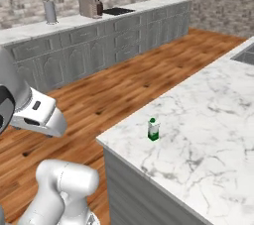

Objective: Pick the water bottle, can, milk from the counter and place them in the open cabinet.

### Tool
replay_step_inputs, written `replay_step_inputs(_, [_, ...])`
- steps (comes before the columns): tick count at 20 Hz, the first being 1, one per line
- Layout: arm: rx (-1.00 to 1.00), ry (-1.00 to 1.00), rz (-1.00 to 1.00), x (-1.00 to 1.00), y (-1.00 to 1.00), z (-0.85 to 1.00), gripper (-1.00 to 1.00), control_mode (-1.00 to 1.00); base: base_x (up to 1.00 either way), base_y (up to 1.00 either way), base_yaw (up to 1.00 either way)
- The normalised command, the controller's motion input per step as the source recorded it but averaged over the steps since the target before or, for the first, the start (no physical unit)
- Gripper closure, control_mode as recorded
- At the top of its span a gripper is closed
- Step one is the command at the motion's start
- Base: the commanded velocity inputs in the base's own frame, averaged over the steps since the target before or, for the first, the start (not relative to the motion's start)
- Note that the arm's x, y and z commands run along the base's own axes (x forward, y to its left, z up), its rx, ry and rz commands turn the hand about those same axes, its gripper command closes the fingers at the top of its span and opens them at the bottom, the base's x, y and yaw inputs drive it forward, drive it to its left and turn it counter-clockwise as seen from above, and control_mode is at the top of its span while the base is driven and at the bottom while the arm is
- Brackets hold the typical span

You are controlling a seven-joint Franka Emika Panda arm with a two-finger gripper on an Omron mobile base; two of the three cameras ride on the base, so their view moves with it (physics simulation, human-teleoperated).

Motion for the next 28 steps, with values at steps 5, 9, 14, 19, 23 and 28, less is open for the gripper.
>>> replay_step_inputs(5, [0.00, 0.00, 0.00, 0.00, 0.00, 0.00, -1.00, 1.00, 0.00, 0.00, 0.00])
replay_step_inputs(9, [0.00, 0.00, 0.00, 0.00, 0.00, 0.00, -1.00, 1.00, 0.00, 0.00, 0.00])
replay_step_inputs(14, [0.00, 0.00, 0.00, 0.00, 0.00, 0.00, -1.00, 1.00, 0.00, 0.00, 0.00])
replay_step_inputs(19, [0.00, 0.00, 0.00, 0.00, 0.00, 0.00, -1.00, 1.00, 0.00, 0.00, -0.28])
replay_step_inputs(23, [0.00, 0.00, 0.00, 0.00, 0.00, 0.00, -1.00, 1.00, 0.31, -0.14, -0.49])
replay_step_inputs(28, [0.00, 0.00, 0.00, 0.00, 0.00, 0.00, -1.00, 1.00, 0.18, -0.06, -0.60])
